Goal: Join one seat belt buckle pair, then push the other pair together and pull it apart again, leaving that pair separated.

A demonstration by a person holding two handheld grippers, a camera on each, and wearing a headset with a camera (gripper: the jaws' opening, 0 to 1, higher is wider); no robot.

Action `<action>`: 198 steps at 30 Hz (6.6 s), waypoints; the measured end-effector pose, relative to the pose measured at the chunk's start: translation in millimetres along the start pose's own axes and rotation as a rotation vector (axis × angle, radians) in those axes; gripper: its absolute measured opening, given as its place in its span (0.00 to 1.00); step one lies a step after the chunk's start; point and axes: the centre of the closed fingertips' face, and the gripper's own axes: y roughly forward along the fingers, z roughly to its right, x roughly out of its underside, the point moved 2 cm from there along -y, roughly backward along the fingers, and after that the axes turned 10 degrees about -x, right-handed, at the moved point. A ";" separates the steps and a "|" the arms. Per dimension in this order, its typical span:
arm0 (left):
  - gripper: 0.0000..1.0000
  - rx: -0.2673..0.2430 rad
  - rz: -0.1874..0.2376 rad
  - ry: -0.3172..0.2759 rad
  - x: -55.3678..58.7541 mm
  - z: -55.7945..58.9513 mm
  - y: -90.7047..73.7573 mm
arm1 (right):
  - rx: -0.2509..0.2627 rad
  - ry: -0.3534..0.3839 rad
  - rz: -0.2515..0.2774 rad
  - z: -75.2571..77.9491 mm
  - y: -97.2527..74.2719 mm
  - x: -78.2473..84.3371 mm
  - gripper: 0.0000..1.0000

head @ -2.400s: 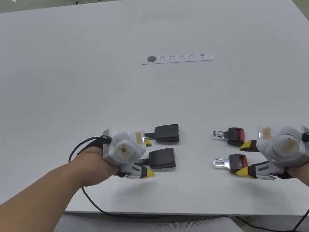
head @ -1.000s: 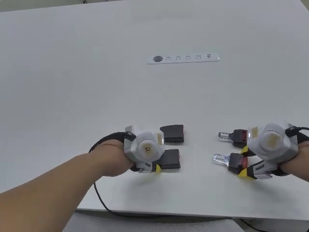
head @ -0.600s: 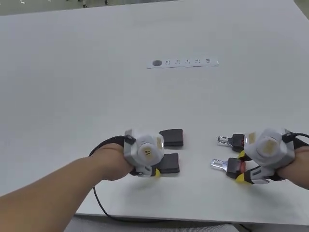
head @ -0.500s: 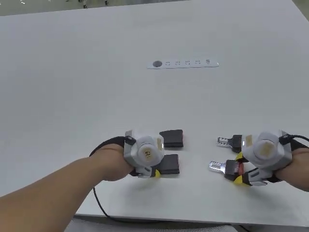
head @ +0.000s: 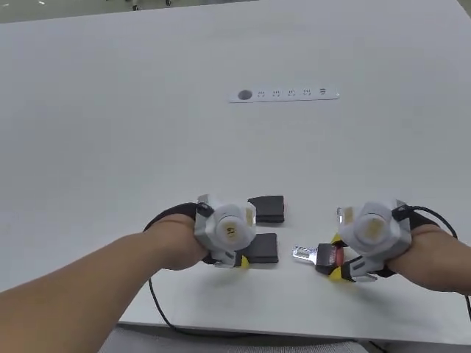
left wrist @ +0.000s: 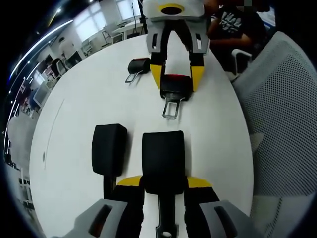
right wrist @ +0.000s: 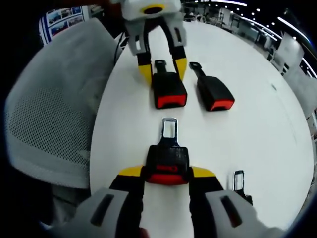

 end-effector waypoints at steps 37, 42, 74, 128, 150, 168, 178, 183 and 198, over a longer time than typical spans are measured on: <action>0.30 0.039 -0.008 0.067 -2.2 0.9 0.9 | -0.030 -0.105 -0.011 12.2 14.5 -33.1 0.32; 0.30 0.029 -0.009 0.053 -1.8 1.3 0.5 | -0.033 -0.086 -0.012 14.1 16.3 -37.2 0.32; 0.30 0.030 -0.035 0.075 -0.3 2.9 0.9 | -0.036 -0.064 -0.016 10.2 19.0 -46.0 0.32; 0.36 -0.048 0.056 0.002 -21.6 -23.3 -41.4 | 0.021 -0.033 0.142 3.4 -10.8 -51.0 0.35; 0.40 -0.070 0.059 -0.071 -32.7 -85.6 -4.3 | 0.153 0.024 0.080 63.7 -70.8 32.0 0.38; 0.32 -0.004 0.008 0.011 -23.8 -80.5 25.8 | 0.121 0.051 0.033 84.4 -60.4 65.1 0.34; 0.31 0.018 0.016 0.078 -23.1 -78.2 27.9 | 0.079 0.025 0.001 80.1 -61.3 59.7 0.32; 0.31 0.003 -0.007 0.100 -22.0 -77.4 30.2 | 0.083 0.011 -0.010 76.7 -56.9 47.3 0.32; 0.31 -0.029 0.023 0.064 -19.3 -77.7 29.1 | 0.062 -0.044 -0.009 78.1 -27.1 -6.7 0.33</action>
